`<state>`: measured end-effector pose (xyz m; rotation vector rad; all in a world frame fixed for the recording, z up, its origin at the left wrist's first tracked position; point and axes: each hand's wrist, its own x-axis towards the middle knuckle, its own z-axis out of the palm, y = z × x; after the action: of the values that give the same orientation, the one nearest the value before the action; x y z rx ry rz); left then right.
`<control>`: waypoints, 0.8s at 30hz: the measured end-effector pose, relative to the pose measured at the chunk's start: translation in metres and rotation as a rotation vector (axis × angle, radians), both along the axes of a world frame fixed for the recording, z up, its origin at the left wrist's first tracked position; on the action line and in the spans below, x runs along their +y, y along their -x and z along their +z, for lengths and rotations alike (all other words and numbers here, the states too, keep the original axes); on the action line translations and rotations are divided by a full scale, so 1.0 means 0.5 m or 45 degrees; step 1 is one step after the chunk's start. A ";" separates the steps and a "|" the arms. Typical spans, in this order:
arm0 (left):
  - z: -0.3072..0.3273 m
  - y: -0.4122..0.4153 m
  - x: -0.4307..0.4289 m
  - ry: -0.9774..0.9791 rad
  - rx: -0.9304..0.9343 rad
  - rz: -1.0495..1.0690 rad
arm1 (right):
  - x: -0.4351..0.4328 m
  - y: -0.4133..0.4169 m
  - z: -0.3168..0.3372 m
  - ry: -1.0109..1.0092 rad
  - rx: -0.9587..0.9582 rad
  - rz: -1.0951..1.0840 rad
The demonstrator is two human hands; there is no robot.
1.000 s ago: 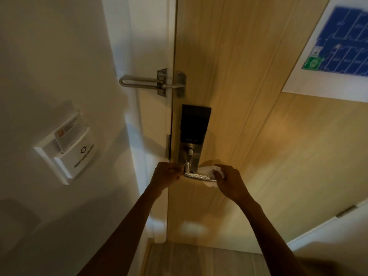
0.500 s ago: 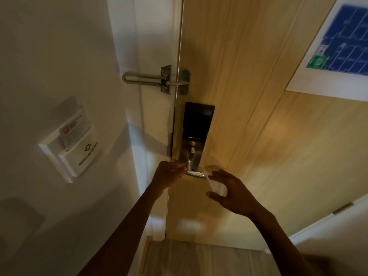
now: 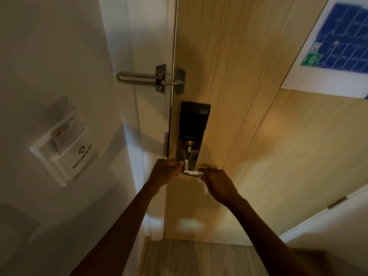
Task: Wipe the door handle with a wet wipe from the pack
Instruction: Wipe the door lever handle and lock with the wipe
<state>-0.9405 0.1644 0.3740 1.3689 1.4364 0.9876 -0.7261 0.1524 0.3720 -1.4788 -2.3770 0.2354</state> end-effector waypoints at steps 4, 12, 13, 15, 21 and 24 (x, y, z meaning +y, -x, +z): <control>-0.007 0.001 0.000 0.028 -0.082 0.003 | 0.006 -0.015 -0.005 0.074 0.064 0.034; -0.007 0.000 0.002 0.056 -0.148 0.023 | 0.022 -0.034 -0.005 0.118 0.096 0.107; -0.006 0.001 0.001 0.054 -0.144 0.016 | 0.022 -0.034 -0.004 0.104 0.095 0.116; -0.010 0.004 0.003 0.056 -0.136 0.004 | 0.020 -0.033 0.000 0.115 0.124 0.139; -0.011 0.006 0.010 0.051 -0.116 -0.011 | 0.021 -0.039 -0.012 0.164 0.144 0.107; -0.008 0.002 0.011 0.073 -0.176 0.018 | 0.022 -0.049 -0.005 0.149 0.095 0.108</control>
<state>-0.9415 0.1697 0.3700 1.2263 1.3625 1.0220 -0.7015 0.1634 0.3697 -1.3945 -2.4045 0.4492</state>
